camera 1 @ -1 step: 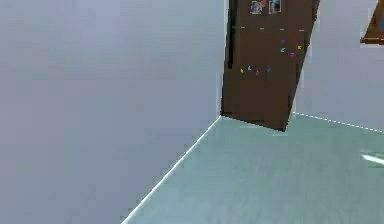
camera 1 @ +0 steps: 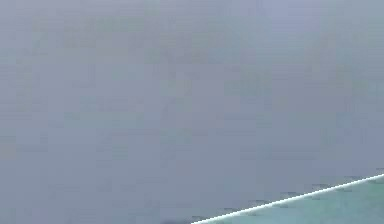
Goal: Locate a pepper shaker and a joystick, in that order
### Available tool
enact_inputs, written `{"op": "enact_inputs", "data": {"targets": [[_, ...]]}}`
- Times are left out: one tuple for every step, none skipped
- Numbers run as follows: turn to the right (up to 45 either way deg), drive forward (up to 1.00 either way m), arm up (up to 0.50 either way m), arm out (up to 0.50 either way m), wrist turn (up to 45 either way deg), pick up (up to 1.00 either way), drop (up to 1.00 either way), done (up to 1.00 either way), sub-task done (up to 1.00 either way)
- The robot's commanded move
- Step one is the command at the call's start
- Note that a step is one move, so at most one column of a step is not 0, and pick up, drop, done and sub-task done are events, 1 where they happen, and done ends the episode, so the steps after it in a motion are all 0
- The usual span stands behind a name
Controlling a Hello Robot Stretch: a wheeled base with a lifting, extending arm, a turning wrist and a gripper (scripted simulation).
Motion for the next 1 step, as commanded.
{"op": "enact_inputs", "data": {"targets": [[-45.0, 0.0, 0.0, 0.0, 0.0, 0.0, 0.0, 0.0, 0.0]]}}
